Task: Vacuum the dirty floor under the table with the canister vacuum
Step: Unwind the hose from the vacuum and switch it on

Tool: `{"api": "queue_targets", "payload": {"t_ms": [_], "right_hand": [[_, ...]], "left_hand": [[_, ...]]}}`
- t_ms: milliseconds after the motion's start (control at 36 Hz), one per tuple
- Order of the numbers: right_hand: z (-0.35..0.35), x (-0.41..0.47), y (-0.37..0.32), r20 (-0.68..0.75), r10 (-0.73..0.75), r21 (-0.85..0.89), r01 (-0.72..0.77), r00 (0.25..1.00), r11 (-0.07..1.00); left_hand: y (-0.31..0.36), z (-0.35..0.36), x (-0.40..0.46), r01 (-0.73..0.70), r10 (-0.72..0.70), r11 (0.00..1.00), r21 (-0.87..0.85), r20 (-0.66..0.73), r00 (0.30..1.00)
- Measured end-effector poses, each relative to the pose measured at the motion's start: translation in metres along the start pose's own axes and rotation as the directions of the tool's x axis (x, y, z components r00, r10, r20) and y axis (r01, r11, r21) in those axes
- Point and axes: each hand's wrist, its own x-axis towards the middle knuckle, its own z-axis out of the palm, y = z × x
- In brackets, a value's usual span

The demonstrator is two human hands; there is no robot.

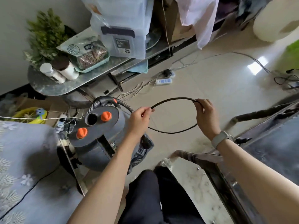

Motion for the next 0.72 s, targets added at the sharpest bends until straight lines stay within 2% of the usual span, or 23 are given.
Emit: {"api": "queue_targets", "payload": {"t_ms": [83, 167, 222, 306, 361, 472, 611, 722], "right_hand": [[0.003, 0.012, 0.005, 0.018, 0.018, 0.014, -0.019, 1.0, 1.0], [0.007, 0.028, -0.003, 0.048, 0.029, 0.061, -0.032, 0.998, 0.998], [0.01, 0.045, -0.006, 0.084, 0.018, 0.08, -0.025, 0.996, 0.996], [0.015, 0.077, -0.009, 0.124, -0.002, 0.122, -0.013, 0.992, 0.992], [0.02, 0.1, -0.012, 0.114, -0.016, 0.132, 0.0, 0.993, 0.991], [0.029, 0.156, -0.032, 0.062, -0.069, 0.18, 0.057, 0.996, 0.982], [0.038, 0.24, -0.051, 0.02, -0.145, 0.148, 0.14, 0.989, 0.979], [0.037, 0.294, -0.064, 0.021, -0.254, 0.049, 0.252, 0.967, 0.966]], "left_hand": [[0.011, 0.011, 0.011, 0.098, -0.097, 0.976, -0.194, 0.013, 0.995], [0.016, 0.009, 0.021, 0.131, -0.124, 0.953, -0.274, 0.04, 0.991], [0.02, 0.005, 0.033, 0.12, -0.123, 0.964, -0.238, 0.001, 0.992], [0.028, -0.001, 0.056, 0.063, -0.066, 0.997, -0.047, -0.077, 0.995], [0.034, -0.003, 0.076, 0.028, -0.024, 0.999, 0.037, -0.111, 0.994], [0.059, -0.004, 0.127, 0.005, 0.016, 0.995, 0.097, -0.212, 0.977], [0.091, -0.01, 0.194, -0.055, 0.073, 0.994, 0.089, -0.208, 0.975], [0.106, -0.021, 0.232, -0.066, 0.086, 0.99, 0.128, -0.154, 0.984]]}}
